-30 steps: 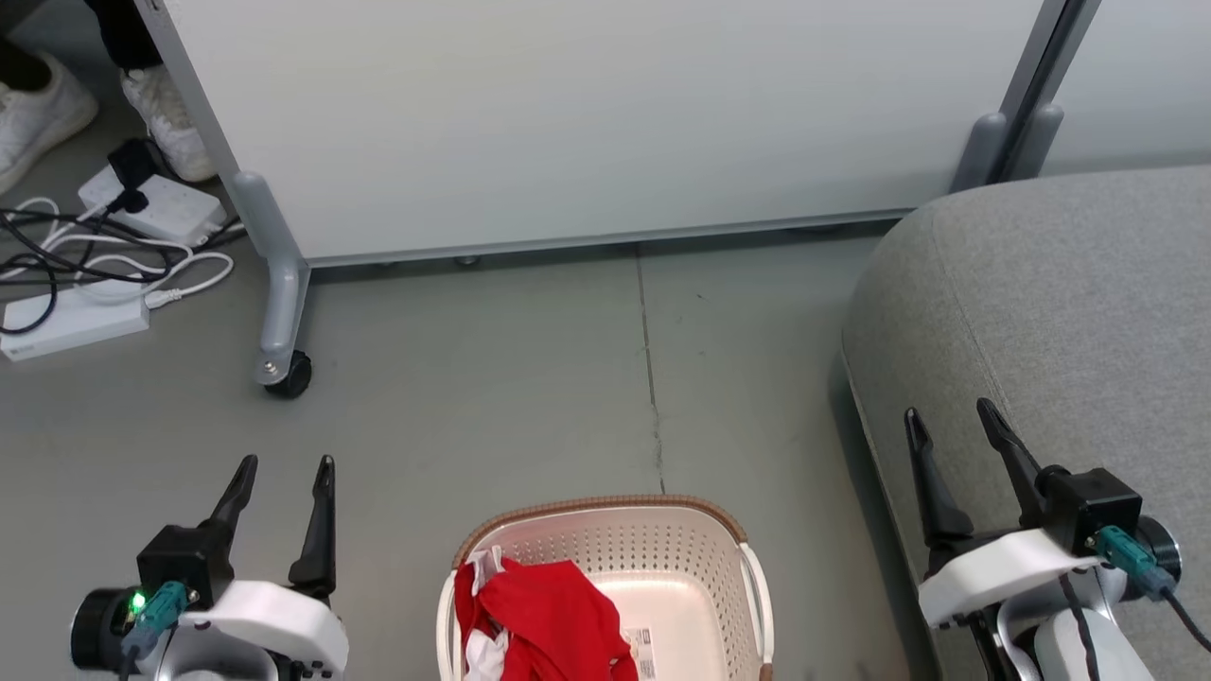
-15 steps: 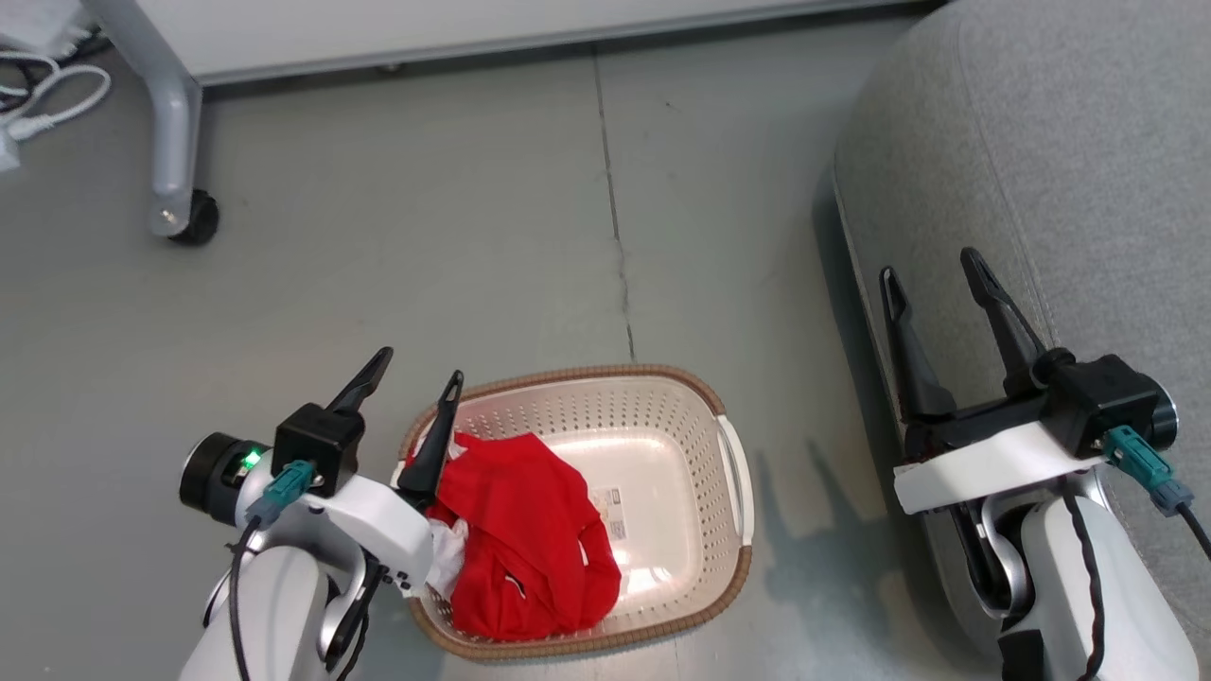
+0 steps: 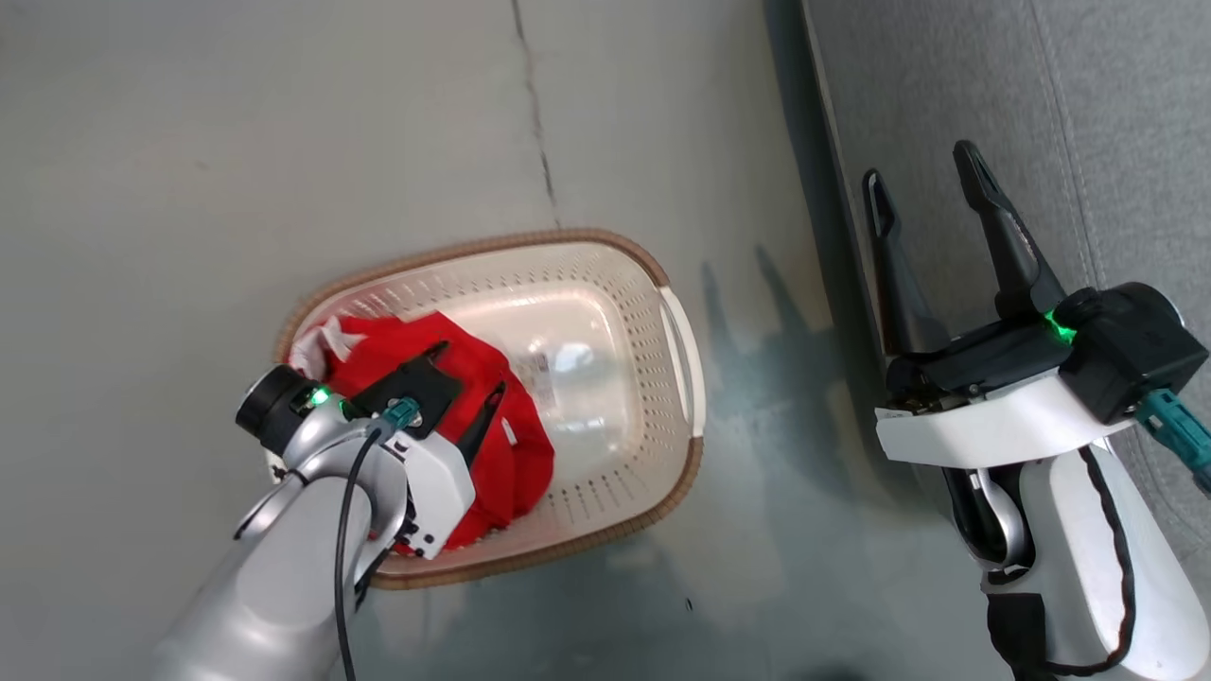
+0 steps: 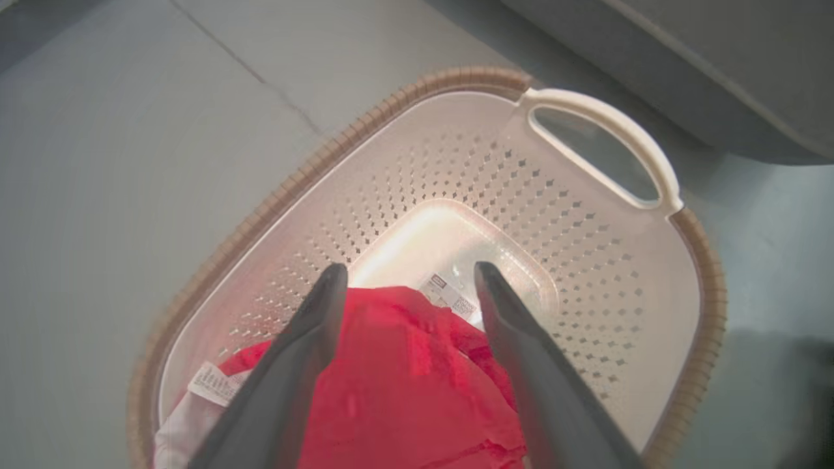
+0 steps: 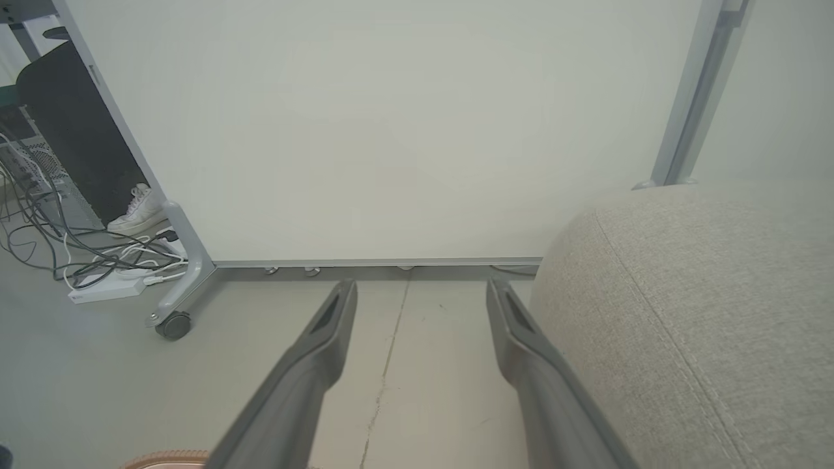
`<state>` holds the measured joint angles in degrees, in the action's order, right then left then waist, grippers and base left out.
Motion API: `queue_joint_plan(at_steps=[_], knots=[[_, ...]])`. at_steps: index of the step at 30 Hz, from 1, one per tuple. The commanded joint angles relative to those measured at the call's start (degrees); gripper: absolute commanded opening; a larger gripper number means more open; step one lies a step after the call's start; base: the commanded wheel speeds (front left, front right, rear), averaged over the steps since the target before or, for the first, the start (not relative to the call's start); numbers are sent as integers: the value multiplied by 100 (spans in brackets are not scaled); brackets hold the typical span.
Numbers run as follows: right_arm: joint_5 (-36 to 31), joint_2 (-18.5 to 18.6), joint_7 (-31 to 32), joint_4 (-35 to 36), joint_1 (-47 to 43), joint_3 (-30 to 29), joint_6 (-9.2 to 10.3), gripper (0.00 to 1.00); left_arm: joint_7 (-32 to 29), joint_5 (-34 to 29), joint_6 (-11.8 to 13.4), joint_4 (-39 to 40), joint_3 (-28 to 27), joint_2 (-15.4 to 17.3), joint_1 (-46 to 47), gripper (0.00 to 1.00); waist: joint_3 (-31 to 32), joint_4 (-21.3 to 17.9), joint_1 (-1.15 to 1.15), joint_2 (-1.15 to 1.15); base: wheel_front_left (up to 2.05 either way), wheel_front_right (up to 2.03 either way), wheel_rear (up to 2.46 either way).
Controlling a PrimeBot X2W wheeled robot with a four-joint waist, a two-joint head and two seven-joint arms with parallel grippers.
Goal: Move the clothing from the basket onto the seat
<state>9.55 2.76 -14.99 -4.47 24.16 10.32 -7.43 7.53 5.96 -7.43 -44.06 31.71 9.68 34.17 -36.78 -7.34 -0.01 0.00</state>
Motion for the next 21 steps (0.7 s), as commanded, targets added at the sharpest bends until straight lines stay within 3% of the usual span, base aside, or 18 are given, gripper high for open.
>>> queue_joint_plan(at_steps=[1,9,18,19,20,21], knots=[[42,25,-23,61,92,30,-11,100,-34,-52,2,-93,39,58,163,100,-421,-295,1,0,0,0,0],[376,24,-23,476,87,196,-11,100,-337,-349,-3,-1442,771,343,982,100,-1096,-754,1,0,0,0,0],[632,23,-23,682,-18,239,-11,100,-439,-685,-4,-2310,1222,584,1365,100,-1407,-1039,1,0,0,0,0],[642,22,-23,687,-18,231,-11,100,-402,-678,-4,-2361,1234,582,1390,76,-1415,-1048,1,0,0,0,0],[681,23,-23,698,-19,219,-11,100,-388,-663,4,-2417,1237,578,1398,33,-1419,-1052,1,0,0,0,0],[672,23,-23,702,-19,207,-11,100,-314,-637,24,-2442,1230,570,1405,0,-1416,-1048,1,0,0,0,0]])
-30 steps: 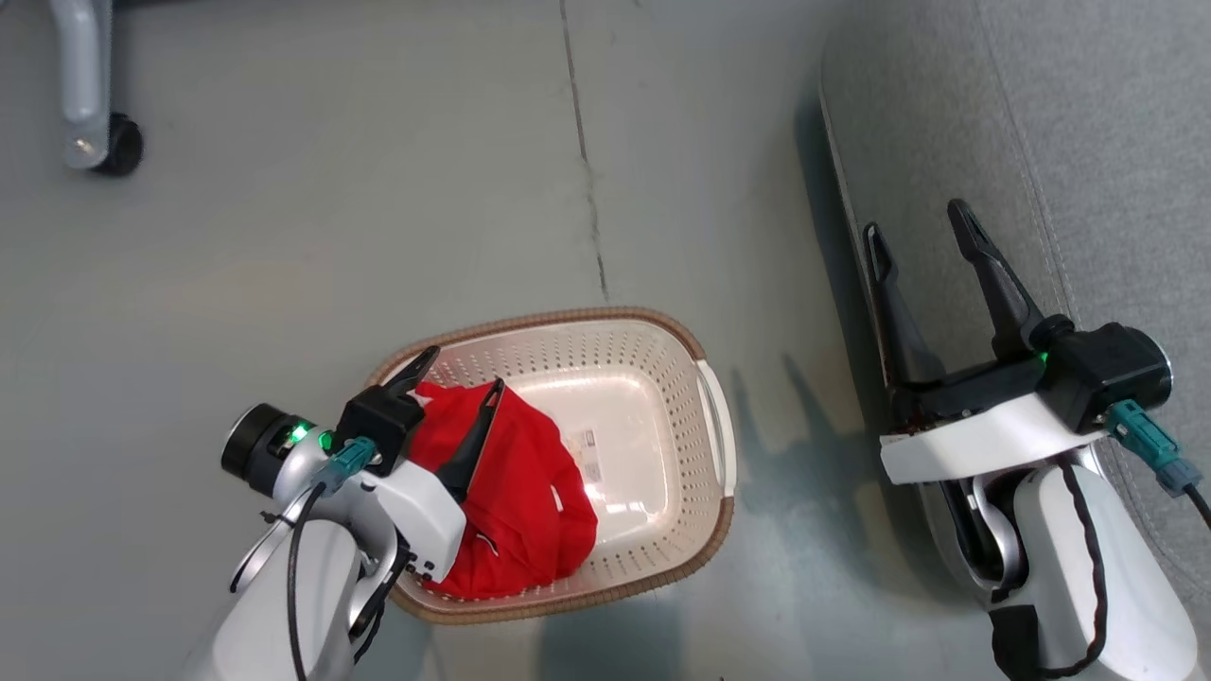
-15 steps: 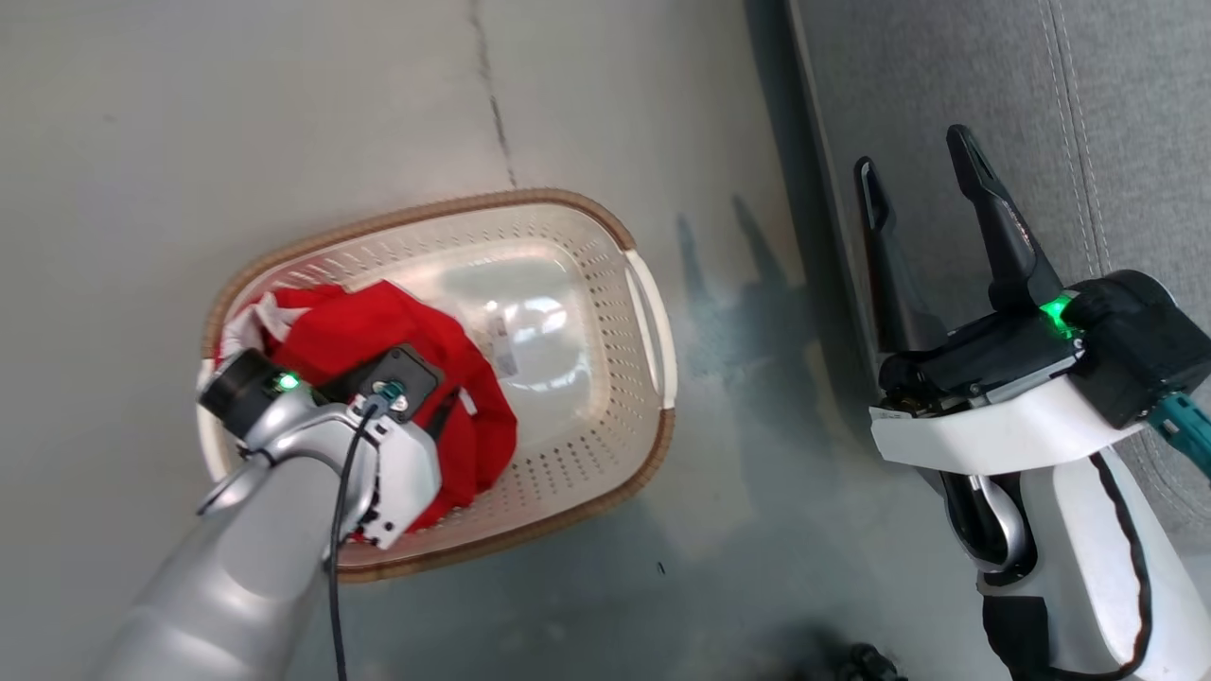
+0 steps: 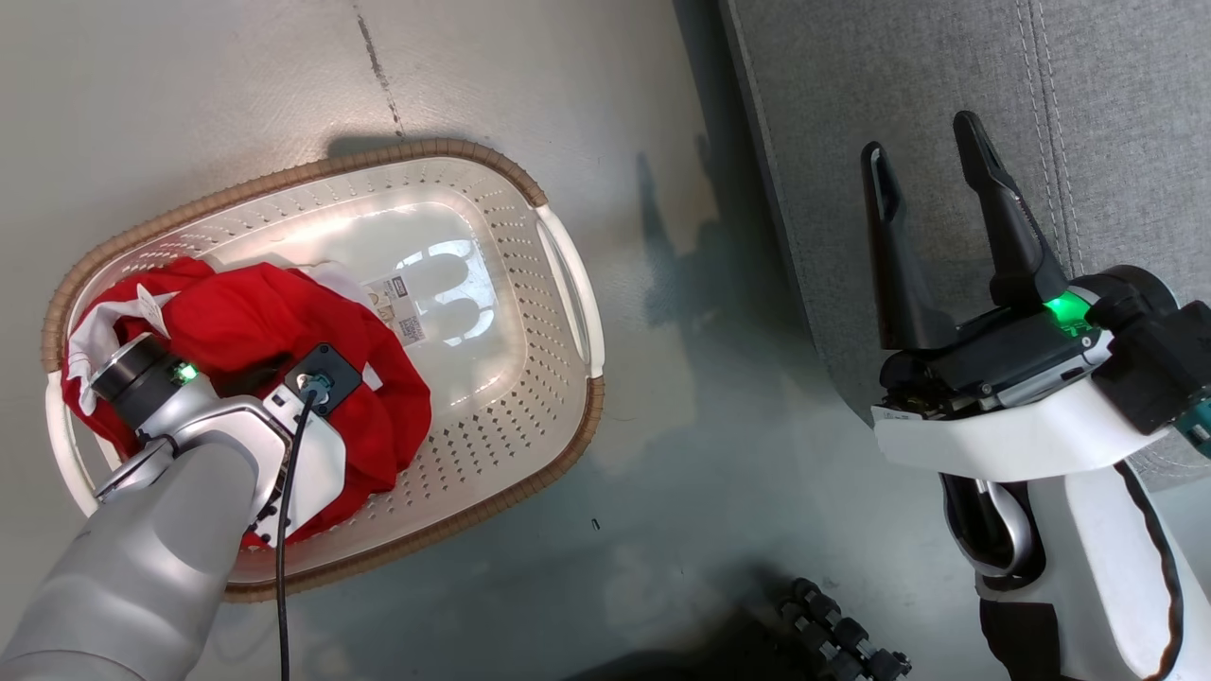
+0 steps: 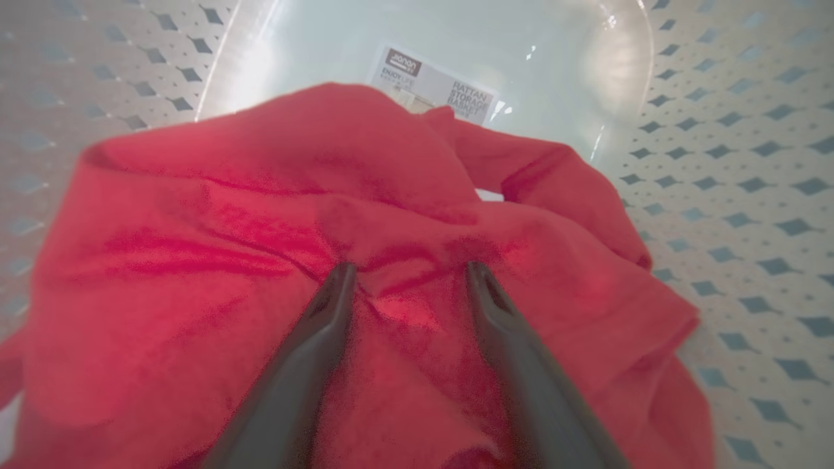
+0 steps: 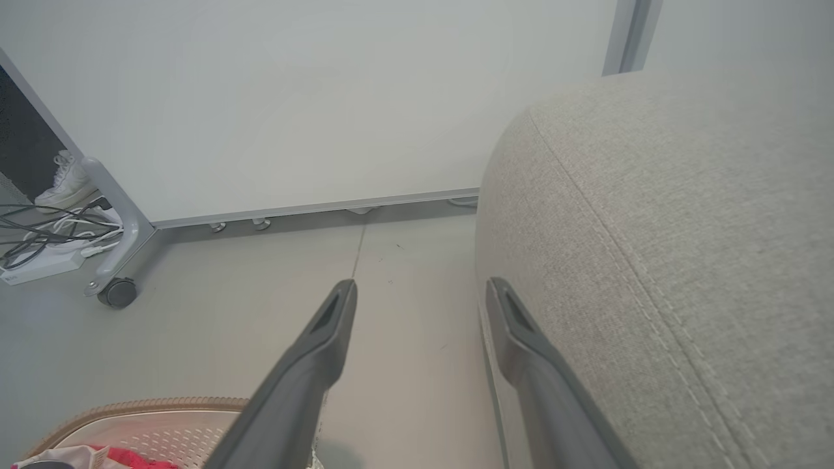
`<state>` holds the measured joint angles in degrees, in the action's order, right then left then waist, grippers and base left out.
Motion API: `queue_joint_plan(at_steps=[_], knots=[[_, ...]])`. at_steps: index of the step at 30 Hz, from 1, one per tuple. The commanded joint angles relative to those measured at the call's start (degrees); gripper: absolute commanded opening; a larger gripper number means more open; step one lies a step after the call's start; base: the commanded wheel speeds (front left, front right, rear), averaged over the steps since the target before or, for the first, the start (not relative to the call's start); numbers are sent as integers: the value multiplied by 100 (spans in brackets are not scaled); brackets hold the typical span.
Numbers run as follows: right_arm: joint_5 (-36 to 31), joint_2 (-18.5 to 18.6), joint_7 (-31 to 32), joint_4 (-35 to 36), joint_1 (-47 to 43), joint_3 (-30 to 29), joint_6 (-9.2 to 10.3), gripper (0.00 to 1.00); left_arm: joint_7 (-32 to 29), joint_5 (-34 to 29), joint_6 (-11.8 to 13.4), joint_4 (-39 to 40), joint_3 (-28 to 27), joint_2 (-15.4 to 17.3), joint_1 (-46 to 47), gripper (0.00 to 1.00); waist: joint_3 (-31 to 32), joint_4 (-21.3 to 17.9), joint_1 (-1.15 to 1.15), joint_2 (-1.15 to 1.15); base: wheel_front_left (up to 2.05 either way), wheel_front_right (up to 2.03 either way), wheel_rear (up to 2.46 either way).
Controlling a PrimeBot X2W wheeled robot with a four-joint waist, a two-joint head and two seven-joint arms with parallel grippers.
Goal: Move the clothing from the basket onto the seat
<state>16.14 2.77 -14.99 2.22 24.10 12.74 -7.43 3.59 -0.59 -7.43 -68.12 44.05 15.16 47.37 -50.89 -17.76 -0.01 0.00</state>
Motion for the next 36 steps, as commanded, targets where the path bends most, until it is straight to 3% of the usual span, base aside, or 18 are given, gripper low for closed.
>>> queue_joint_plan(at_steps=[1,15,27,36], knots=[[14,22,-23,33,-10,-45,-11,100,121,25,37,-69,5,15,104,0,2,3,1,0,0,0,0],[-152,25,-23,-236,-76,-247,-11,100,1065,839,4,166,-356,-401,7,0,745,519,1,0,0,0,0],[-544,31,-24,-733,-434,-544,-11,100,1168,1719,-3,2170,-434,-536,-955,0,1992,1251,1,0,0,0,0],[-726,30,-24,-1069,-796,-756,-11,100,1170,2078,109,3619,-977,-492,-1787,0,2894,1662,1,0,0,0,0]])
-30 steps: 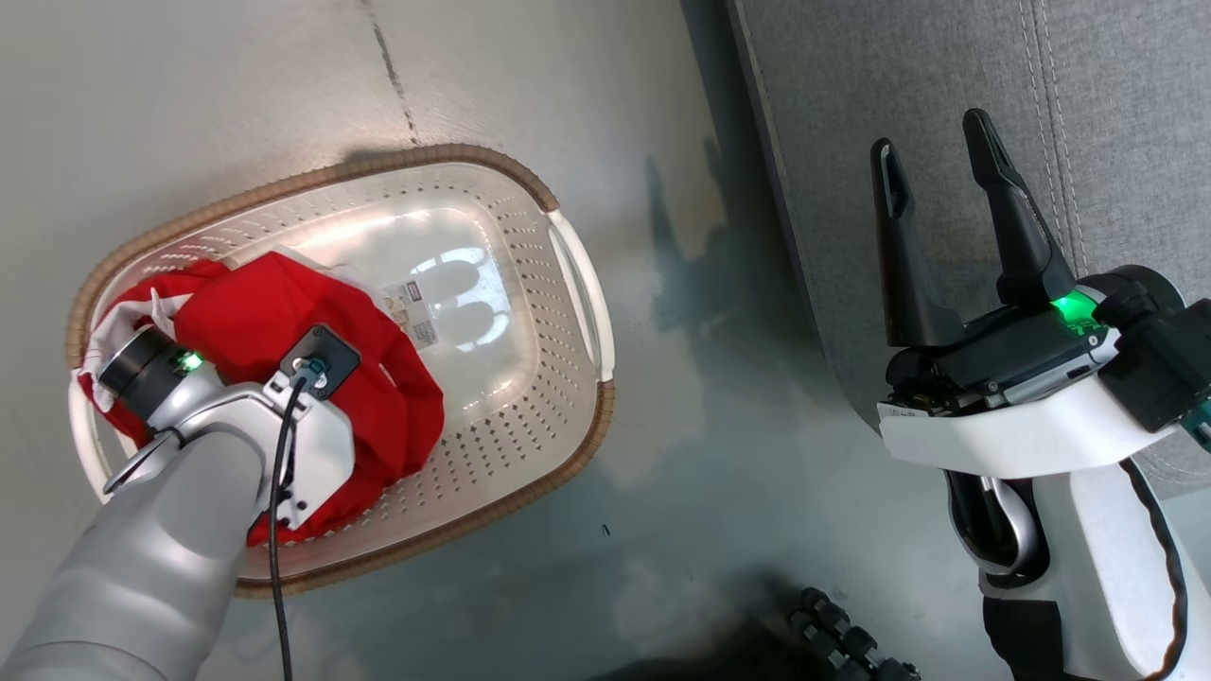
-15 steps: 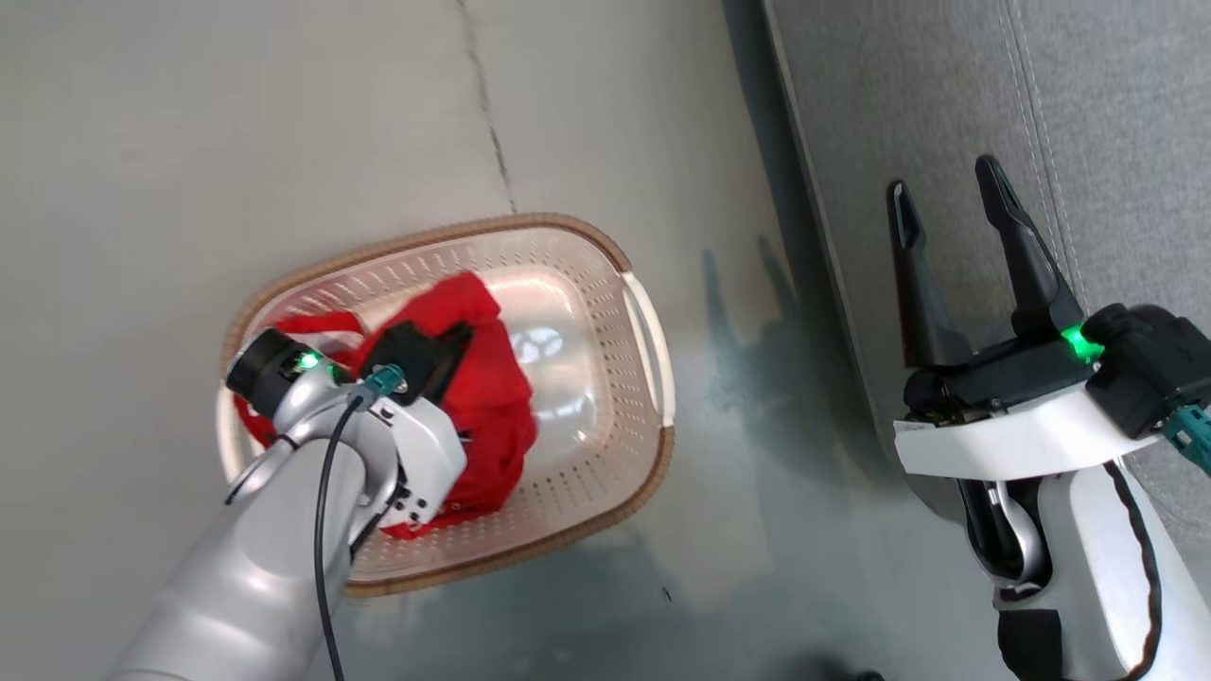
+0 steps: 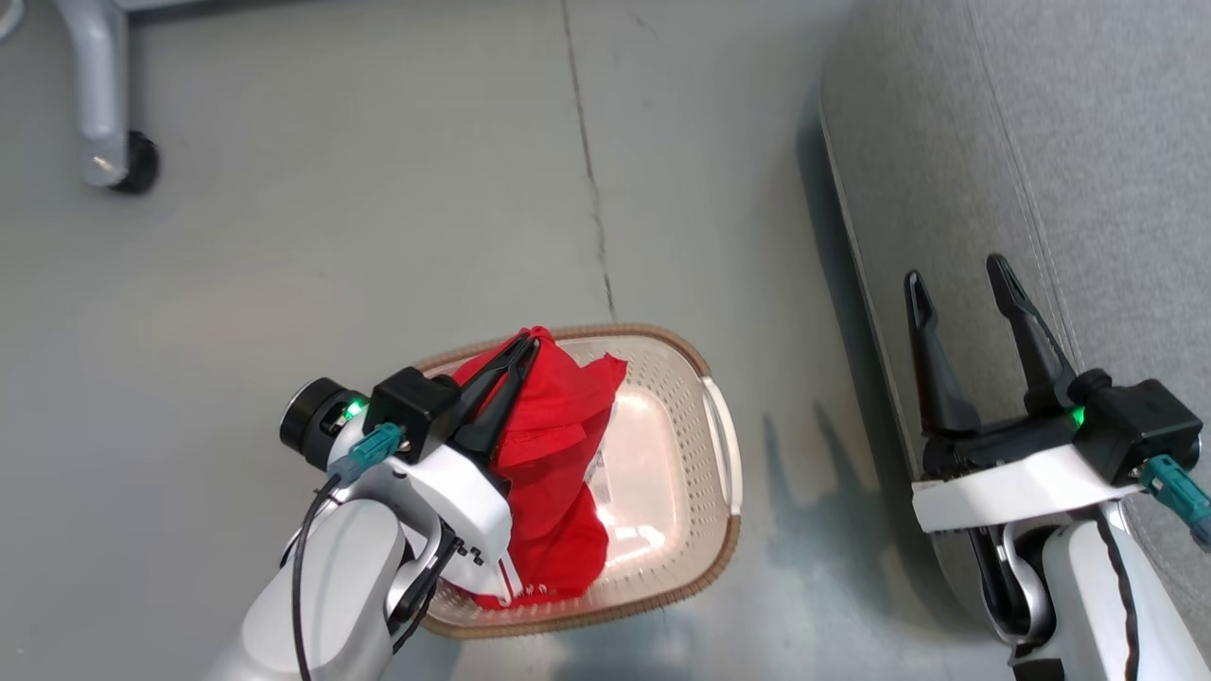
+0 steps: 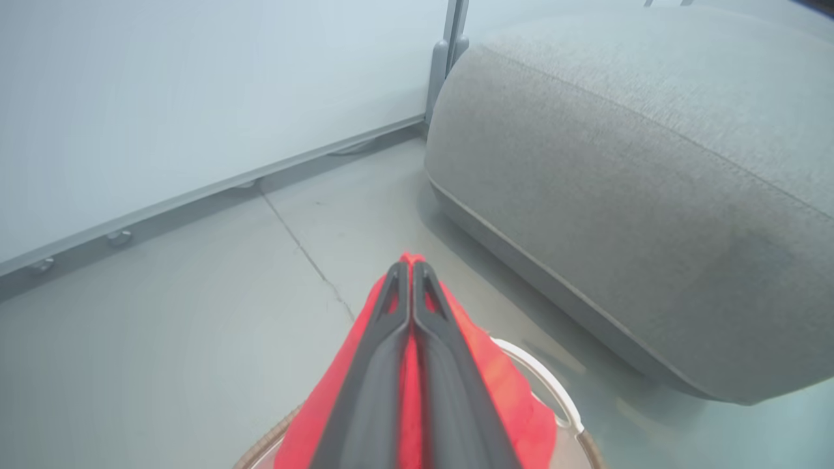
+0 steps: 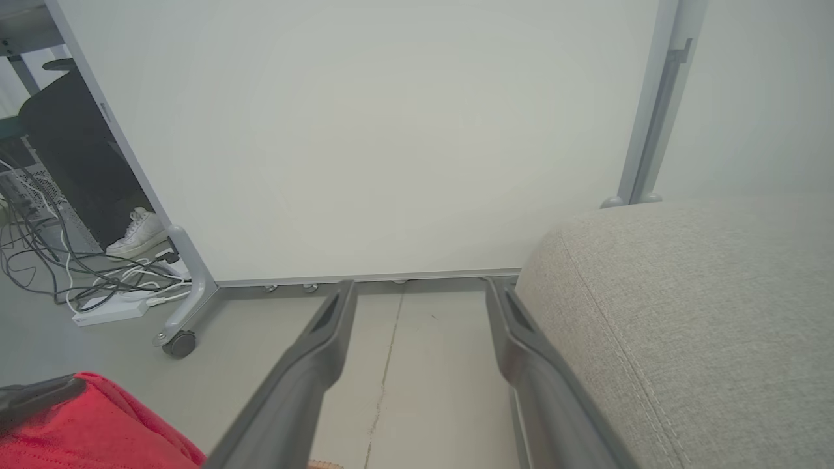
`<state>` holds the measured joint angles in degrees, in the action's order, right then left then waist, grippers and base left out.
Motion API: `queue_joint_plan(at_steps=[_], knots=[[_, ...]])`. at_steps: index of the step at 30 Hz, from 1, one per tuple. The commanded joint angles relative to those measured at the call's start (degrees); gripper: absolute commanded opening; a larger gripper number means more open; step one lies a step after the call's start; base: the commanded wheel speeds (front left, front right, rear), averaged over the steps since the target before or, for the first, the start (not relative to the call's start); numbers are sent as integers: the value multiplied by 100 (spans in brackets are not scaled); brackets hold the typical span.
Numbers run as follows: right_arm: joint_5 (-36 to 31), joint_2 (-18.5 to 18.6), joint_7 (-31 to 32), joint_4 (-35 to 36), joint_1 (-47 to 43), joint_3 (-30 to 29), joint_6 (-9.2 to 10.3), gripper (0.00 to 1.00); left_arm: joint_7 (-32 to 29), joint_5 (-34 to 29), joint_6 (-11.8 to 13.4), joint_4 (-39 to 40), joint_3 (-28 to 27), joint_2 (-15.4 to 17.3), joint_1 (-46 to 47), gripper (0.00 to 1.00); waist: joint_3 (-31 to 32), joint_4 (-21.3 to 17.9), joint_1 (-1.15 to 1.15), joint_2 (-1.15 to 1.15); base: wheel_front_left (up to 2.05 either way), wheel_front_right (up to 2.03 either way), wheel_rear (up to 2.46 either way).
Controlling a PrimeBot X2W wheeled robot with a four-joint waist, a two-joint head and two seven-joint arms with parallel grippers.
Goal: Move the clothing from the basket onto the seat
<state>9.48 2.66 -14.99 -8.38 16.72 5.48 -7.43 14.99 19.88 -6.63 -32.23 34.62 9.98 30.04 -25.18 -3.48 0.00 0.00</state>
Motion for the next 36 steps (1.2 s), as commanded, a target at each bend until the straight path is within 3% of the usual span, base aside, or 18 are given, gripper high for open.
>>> queue_joint_plan(at_steps=[1,11,20,36], knots=[[-71,42,-22,-41,-101,-51,-11,100,30,64,46,182,-108,33,-124,0,412,274,0,0,0,0,0],[-118,41,142,-181,-411,-10,-11,100,30,218,312,1542,-875,213,-769,0,1182,489,0,0,0,0,0],[-45,40,263,-318,-743,54,-11,100,23,313,401,2246,-1378,190,-1243,0,1824,569,0,0,0,0,0],[128,40,428,-328,-1427,63,-11,100,-59,424,475,2882,-1364,93,-2016,0,2621,588,0,0,0,0,0]])
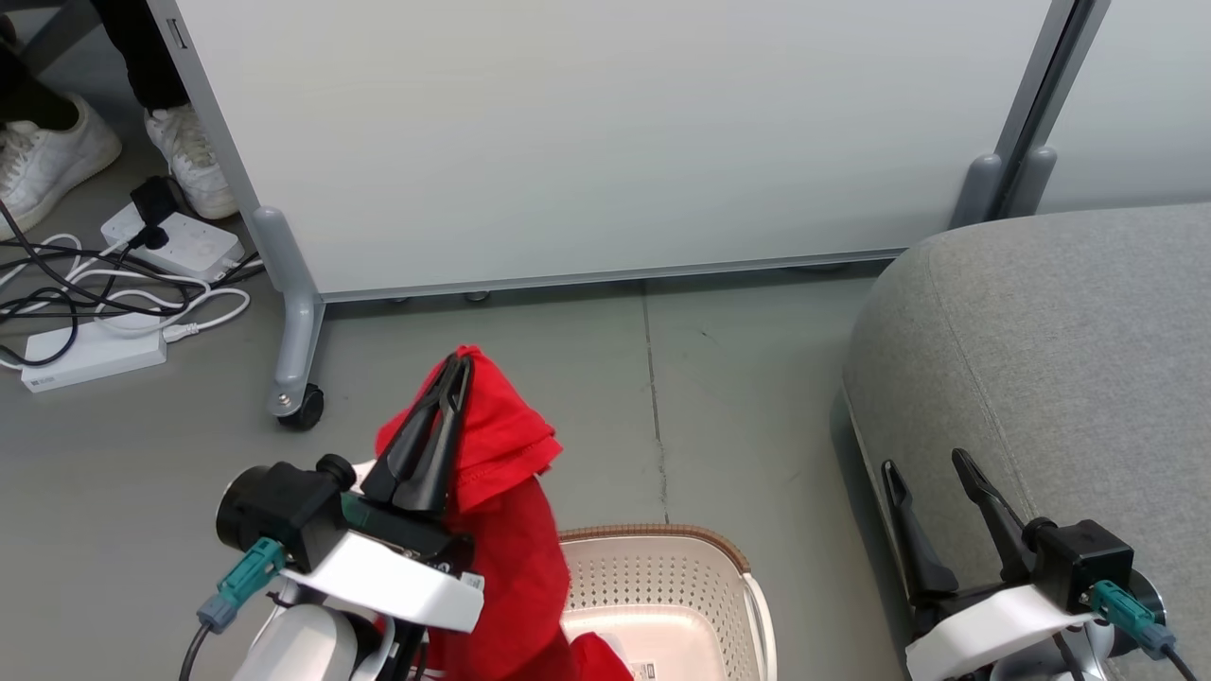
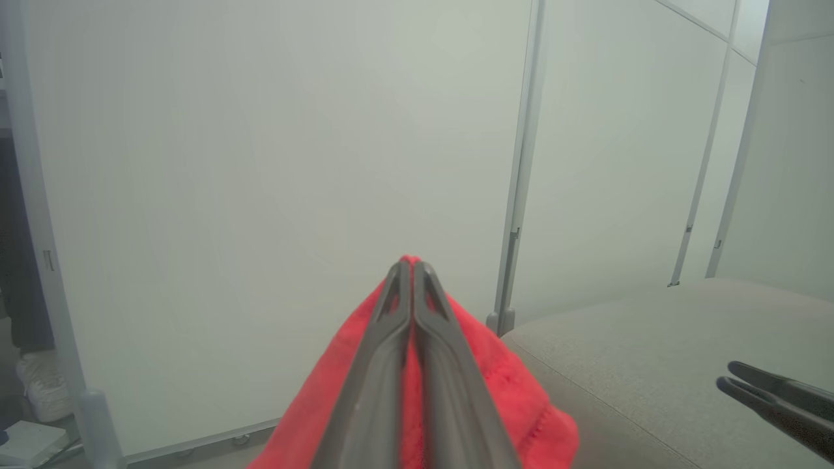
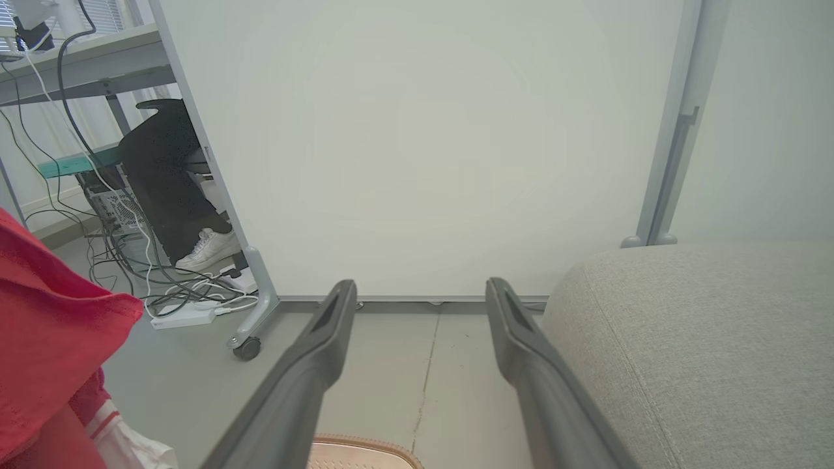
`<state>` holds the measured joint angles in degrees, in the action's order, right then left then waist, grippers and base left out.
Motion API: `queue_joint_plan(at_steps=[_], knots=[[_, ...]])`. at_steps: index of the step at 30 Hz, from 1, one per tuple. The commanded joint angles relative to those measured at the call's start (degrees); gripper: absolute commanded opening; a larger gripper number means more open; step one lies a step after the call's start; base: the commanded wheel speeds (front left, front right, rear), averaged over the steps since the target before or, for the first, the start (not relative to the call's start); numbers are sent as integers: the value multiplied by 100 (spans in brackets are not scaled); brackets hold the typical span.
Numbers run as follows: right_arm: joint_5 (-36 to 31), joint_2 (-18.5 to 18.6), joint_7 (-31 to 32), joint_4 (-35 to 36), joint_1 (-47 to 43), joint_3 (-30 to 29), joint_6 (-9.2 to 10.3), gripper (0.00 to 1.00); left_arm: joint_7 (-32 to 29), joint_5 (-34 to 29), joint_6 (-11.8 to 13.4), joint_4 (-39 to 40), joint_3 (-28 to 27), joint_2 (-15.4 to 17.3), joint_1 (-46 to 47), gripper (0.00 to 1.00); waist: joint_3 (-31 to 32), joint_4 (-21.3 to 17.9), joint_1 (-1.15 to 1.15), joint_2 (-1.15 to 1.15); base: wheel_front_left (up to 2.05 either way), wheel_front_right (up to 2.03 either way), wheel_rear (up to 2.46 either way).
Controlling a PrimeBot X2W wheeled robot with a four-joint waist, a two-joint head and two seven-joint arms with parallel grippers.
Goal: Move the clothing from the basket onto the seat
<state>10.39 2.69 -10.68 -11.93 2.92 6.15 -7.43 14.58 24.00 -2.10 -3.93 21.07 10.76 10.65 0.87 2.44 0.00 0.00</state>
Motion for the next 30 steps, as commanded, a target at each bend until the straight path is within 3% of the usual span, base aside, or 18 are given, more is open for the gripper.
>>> queue_joint_plan(at_steps=[1,23,30], knots=[[37,38,2,34,-71,-3,-11,100,-30,15,36,74,6,15,-104,0,32,-7,0,0,0,0,0],[184,34,-64,27,163,197,-11,100,-128,81,68,248,142,57,-85,0,21,7,0,0,0,0,0],[556,33,-111,-114,680,1257,-11,100,-132,119,19,230,215,28,5,0,8,153,0,0,0,0,0]])
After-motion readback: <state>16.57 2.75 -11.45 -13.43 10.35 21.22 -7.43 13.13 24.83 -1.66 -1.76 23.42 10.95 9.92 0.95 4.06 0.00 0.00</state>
